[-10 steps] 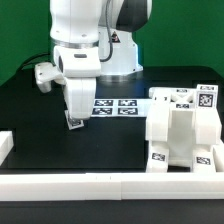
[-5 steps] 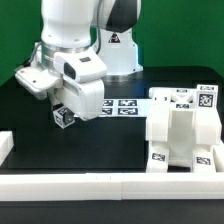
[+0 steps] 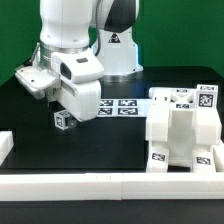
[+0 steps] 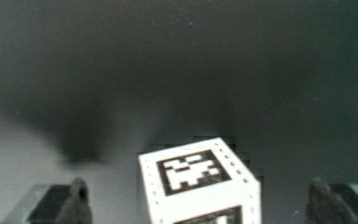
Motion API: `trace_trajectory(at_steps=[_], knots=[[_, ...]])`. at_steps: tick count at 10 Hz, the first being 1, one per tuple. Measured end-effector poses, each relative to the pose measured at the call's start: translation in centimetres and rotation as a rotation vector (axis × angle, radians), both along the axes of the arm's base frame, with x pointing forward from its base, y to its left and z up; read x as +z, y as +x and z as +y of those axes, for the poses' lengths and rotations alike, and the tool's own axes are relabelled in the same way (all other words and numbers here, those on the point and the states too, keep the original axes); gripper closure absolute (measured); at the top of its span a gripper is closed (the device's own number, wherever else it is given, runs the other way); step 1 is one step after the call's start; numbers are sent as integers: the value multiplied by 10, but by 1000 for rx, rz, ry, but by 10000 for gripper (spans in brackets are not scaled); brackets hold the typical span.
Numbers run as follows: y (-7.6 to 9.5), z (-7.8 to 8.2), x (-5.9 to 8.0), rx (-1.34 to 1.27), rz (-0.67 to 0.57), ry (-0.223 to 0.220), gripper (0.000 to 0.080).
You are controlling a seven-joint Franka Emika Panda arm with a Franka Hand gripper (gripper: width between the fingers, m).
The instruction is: Assemble chair
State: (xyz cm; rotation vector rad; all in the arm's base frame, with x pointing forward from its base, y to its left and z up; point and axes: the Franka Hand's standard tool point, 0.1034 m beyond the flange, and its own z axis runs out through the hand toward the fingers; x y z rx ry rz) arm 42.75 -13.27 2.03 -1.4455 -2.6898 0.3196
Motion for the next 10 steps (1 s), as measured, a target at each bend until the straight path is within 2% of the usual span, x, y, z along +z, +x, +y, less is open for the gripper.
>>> trace_trajectory(at_steps=[2,4,7,8,10], knots=[[12,4,10,-283,-54,-59,152],[15,20,12,-589,-89,-131,151],[13,19,10,-734,-109,-155,151],[13,17,11,-847,-122,-177,151],[17,4,19,-1071,-143,-224,151]])
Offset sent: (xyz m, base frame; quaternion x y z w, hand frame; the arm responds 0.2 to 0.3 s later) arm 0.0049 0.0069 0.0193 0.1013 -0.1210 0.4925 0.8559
